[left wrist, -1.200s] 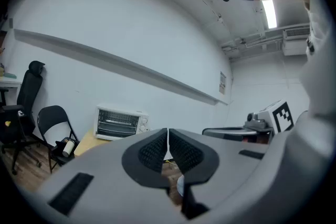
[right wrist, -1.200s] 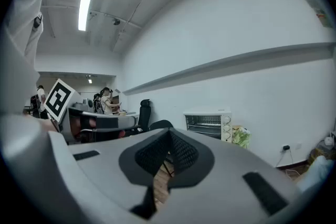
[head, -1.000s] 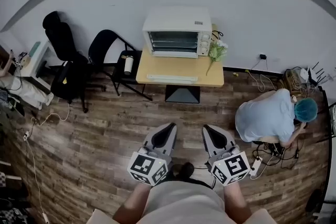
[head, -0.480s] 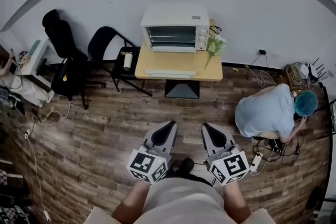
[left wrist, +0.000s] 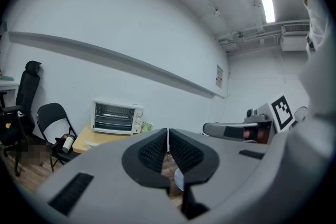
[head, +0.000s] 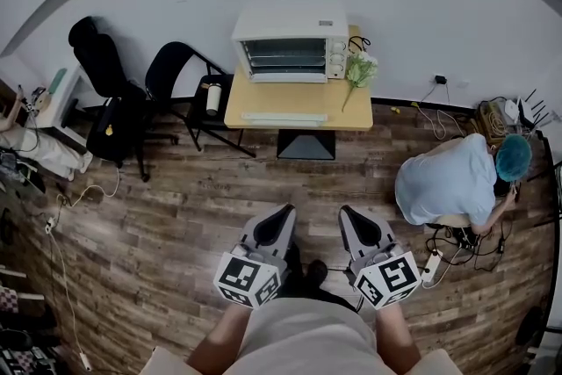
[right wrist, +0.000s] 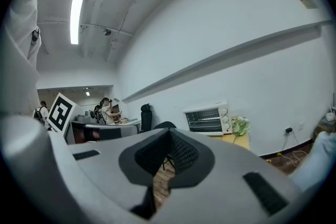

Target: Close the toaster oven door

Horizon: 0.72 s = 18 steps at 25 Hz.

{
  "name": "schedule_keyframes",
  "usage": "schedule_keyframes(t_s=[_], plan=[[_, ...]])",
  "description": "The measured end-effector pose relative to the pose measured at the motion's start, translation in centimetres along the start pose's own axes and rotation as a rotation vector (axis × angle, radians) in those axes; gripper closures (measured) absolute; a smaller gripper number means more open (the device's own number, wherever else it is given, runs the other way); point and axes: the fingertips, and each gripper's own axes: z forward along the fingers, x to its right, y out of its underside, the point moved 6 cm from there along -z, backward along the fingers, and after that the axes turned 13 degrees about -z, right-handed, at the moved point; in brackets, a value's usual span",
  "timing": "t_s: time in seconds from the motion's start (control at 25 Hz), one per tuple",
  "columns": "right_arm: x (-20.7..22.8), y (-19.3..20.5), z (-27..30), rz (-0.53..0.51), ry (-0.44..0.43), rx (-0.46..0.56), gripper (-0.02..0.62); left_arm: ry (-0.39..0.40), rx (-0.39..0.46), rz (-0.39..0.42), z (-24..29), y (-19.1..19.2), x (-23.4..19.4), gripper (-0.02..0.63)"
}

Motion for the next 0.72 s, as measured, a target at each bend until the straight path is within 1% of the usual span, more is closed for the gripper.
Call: schedule_keyframes(t_s=[0.36,0.52,0.64,0.72], plan=[[0.9,0.4,2.5,-0.005,0.012,-0.035,0.597,0.024,-0.019,-0.028,2.3,-0.2,-2.1,0.592],[2.3,-0.5,4.1,0.007,0.012,-0.021,0.597,0.031,-0.017,-0.047,4.3,-1.4,-3.5,0.592],[3.3,-1.0,5.8,0.002,0.01,-0.029,0.597,0.03,-0.019,-0.04,5.9,-2.3,-4.8,0.592],[4.0,-1.1,6.9,0.02,0.008,-0.027,0.597,0.031,-0.022,-0.038,6.9,-2.8,-5.7,0.592]])
